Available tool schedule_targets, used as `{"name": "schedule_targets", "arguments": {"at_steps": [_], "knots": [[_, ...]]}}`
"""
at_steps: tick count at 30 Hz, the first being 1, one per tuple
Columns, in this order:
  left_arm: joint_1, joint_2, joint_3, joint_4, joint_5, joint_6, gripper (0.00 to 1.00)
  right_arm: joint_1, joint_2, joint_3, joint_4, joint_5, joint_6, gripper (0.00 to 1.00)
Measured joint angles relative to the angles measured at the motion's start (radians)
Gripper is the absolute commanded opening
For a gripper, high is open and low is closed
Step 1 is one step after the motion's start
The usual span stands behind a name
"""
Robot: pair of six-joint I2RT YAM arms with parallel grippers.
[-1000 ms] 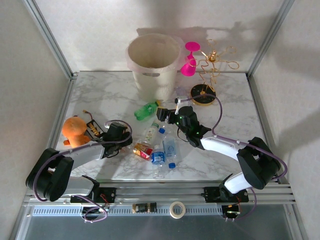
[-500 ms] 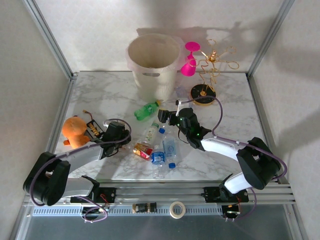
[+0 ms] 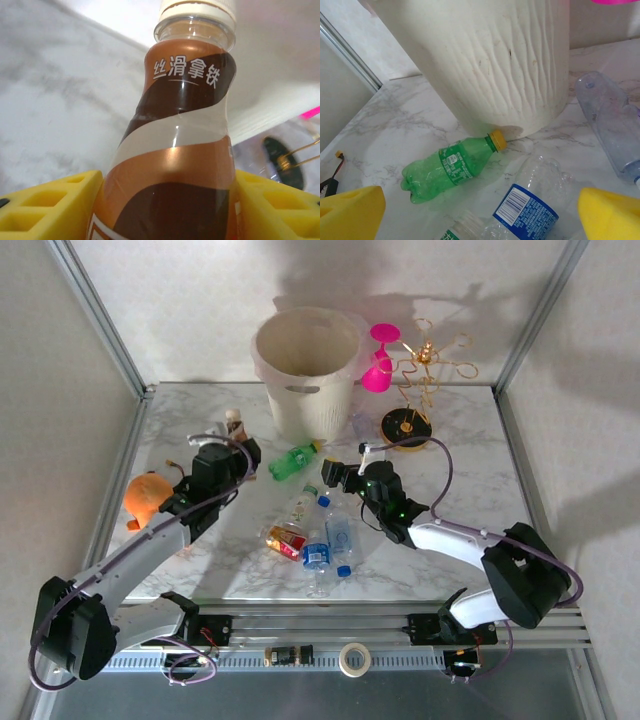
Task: Put the plastic bottles in the bin
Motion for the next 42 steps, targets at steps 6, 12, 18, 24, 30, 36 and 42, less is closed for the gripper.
{"name": "schedule_targets", "arguments": {"at_steps": [6,12,18,24,30,36,42], "knots": [[0.0,0.116,0.218,0.077,0.023,0.044,0.46,0.0,-0.039,-0.024,-0.006,0.026,-0.001,0.99],[0.0,0.322,0.485,0.101,0.098,0.093,0.46,0.0,-0.091,-0.03,-0.034,0.06,-0.001,0.99],[0.0,0.518,0.733,0.08,0.172,0.124,0.46,-0.001,-0.15,-0.078,-0.044,0.071,0.0,0.99],[0.0,0.697,0.973,0.035,0.231,0.128,0.46,-0.004,-0.172,-0.105,-0.06,0.083,0.001,0.99],[0.0,0.862,1.18,-0.022,0.266,0.127,0.46,-0.005,-0.21,-0.125,-0.067,0.09,0.005,0.99],[0.0,1.001,1.331,-0.094,0.283,0.127,0.47,-0.006,-0.245,-0.146,-0.081,0.099,0.005,0.99],[0.0,1.067,1.375,-0.147,0.283,0.128,0.68,-0.009,-0.277,-0.161,-0.087,0.115,0.008,0.99]]}}
